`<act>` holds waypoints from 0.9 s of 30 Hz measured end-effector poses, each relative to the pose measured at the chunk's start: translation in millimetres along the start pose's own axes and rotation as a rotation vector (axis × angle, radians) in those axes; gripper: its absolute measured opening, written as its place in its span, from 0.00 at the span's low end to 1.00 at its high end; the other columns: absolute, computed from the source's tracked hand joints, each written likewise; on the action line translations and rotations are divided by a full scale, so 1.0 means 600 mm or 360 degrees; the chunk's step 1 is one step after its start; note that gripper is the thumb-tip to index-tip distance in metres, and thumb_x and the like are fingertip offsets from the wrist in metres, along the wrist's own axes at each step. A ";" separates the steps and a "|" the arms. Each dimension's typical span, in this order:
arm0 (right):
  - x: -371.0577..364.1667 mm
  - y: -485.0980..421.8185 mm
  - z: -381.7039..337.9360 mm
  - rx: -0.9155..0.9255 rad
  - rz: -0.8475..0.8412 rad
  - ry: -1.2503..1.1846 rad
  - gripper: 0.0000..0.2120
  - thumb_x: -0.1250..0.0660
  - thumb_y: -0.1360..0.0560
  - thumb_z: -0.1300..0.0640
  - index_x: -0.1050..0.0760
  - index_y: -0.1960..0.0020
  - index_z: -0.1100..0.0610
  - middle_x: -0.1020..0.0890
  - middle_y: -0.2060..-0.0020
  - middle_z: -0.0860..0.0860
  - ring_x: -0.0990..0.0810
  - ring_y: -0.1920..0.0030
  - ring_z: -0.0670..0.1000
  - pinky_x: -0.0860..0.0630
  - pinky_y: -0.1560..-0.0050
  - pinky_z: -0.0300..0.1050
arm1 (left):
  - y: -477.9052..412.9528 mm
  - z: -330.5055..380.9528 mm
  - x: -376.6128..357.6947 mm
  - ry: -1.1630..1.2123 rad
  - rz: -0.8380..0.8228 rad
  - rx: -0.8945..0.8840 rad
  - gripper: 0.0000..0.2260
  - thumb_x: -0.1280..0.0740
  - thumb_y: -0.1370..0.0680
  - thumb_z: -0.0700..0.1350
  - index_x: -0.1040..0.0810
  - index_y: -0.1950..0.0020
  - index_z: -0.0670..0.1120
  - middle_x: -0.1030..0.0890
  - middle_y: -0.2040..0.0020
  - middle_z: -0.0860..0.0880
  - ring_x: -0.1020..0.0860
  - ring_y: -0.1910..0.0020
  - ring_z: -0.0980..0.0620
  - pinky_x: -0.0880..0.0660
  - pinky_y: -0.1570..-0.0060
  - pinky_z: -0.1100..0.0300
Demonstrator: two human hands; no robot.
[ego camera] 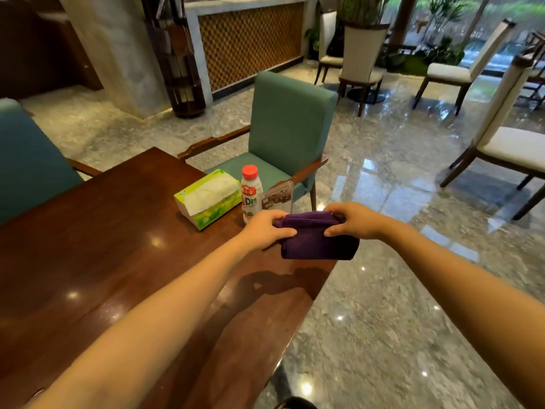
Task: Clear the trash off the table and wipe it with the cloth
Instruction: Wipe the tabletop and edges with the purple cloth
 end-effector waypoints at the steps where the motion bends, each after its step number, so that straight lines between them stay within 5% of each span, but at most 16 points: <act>1: 0.000 -0.005 -0.020 0.0029 -0.0032 0.0039 0.13 0.30 0.28 0.55 0.25 0.44 0.53 0.22 0.55 0.46 0.24 0.54 0.48 0.30 0.54 0.39 | 0.013 0.001 0.016 -0.0021 0.0025 0.0001 0.13 0.28 0.28 0.43 0.20 0.44 0.44 0.17 0.48 0.45 0.23 0.53 0.55 0.30 0.59 0.67; 4: -0.005 -0.027 -0.091 0.0163 -0.0126 0.0157 0.11 0.29 0.28 0.53 0.25 0.47 0.52 0.21 0.57 0.45 0.24 0.54 0.49 0.28 0.55 0.38 | 0.060 -0.007 0.077 -0.0032 0.0120 0.0027 0.14 0.28 0.28 0.42 0.20 0.44 0.43 0.17 0.47 0.43 0.22 0.51 0.51 0.27 0.52 0.58; 8: -0.046 -0.076 -0.208 0.0411 -0.0267 0.0282 0.10 0.28 0.29 0.52 0.24 0.50 0.51 0.20 0.59 0.45 0.23 0.55 0.49 0.27 0.57 0.40 | 0.152 -0.047 0.177 -0.0089 0.0294 0.0132 0.13 0.28 0.28 0.42 0.20 0.44 0.43 0.18 0.46 0.43 0.23 0.51 0.53 0.27 0.55 0.68; 13: -0.159 -0.142 -0.370 0.0714 -0.0491 0.0359 0.07 0.28 0.29 0.54 0.26 0.56 0.48 0.23 0.64 0.42 0.25 0.60 0.47 0.31 0.63 0.36 | 0.303 -0.127 0.285 -0.0110 0.0503 0.0412 0.13 0.29 0.27 0.40 0.21 0.43 0.41 0.19 0.49 0.43 0.21 0.52 0.49 0.23 0.52 0.54; 17: -0.267 -0.178 -0.496 0.0945 -0.0564 0.0427 0.08 0.28 0.29 0.54 0.24 0.54 0.55 0.23 0.62 0.48 0.25 0.59 0.50 0.33 0.63 0.42 | 0.426 -0.198 0.353 -0.0065 0.0679 0.0619 0.12 0.31 0.26 0.37 0.22 0.43 0.41 0.20 0.52 0.46 0.22 0.55 0.51 0.23 0.63 0.69; 22: -0.398 -0.207 -0.614 0.1077 -0.0568 0.0411 0.10 0.29 0.28 0.54 0.23 0.49 0.57 0.22 0.56 0.51 0.24 0.54 0.52 0.31 0.57 0.44 | 0.546 -0.273 0.421 -0.0239 0.0785 0.0860 0.11 0.32 0.26 0.37 0.21 0.44 0.42 0.18 0.48 0.41 0.20 0.52 0.47 0.22 0.50 0.51; 27: -0.498 -0.236 -0.670 0.1095 -0.0367 0.0363 0.09 0.30 0.28 0.56 0.24 0.50 0.55 0.19 0.53 0.54 0.21 0.51 0.56 0.26 0.54 0.49 | 0.604 -0.337 0.461 -0.0455 0.0921 0.0985 0.10 0.33 0.26 0.38 0.20 0.46 0.44 0.18 0.48 0.45 0.22 0.48 0.48 0.27 0.48 0.57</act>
Point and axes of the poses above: each hand's wrist, its own y-axis away from the middle knuckle, its own x-axis out of the back of the hand, z = x × y, the point moved 4 cm from there along -y, towards the middle knuckle
